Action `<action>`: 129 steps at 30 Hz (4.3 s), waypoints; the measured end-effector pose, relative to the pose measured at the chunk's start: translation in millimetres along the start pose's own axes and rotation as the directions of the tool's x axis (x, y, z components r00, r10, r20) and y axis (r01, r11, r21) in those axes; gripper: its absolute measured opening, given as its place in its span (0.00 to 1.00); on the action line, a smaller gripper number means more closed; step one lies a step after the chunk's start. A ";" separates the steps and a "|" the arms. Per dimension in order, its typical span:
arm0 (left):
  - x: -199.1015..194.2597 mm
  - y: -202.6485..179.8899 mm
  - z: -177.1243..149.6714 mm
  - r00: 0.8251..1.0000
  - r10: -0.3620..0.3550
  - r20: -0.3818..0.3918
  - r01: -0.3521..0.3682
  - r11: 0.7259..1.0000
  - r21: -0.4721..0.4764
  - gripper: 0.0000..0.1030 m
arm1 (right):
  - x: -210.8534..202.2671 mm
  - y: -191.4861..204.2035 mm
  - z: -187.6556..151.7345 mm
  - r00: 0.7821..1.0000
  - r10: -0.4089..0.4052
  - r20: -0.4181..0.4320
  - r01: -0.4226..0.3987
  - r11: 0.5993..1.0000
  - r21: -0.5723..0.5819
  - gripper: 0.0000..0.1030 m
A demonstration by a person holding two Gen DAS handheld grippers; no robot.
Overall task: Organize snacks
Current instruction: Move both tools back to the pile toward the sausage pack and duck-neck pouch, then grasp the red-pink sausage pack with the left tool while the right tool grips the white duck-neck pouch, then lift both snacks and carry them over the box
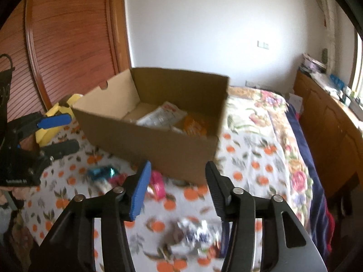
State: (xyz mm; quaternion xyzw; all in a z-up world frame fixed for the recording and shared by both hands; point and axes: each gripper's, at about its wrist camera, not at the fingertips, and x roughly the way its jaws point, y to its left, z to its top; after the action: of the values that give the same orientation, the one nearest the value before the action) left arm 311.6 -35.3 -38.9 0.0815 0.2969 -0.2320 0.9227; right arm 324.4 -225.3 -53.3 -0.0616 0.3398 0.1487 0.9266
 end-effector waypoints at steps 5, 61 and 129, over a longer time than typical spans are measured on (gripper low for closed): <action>9.3 -19.5 -12.1 0.999 -0.027 -0.037 0.028 1.000 0.008 0.68 | 5.6 -15.4 -39.0 0.998 -0.001 -0.066 0.004 0.999 0.044 0.64; 124.8 -66.0 -19.9 0.947 0.065 -0.316 -0.014 0.987 0.161 0.71 | 58.4 -38.9 -84.9 0.985 0.055 -0.163 -0.043 0.996 0.074 0.81; -19.2 -33.8 -37.3 0.999 -0.010 -0.045 0.009 1.000 -0.009 0.40 | 50.0 -25.5 -95.8 0.968 -0.014 -0.252 0.018 1.000 0.015 0.53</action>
State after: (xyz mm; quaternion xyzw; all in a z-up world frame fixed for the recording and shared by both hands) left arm 262.8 -47.0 -58.3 0.0813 0.3189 -0.2332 0.9151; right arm 310.2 -258.4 -158.3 -0.0746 0.4554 0.1292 0.8777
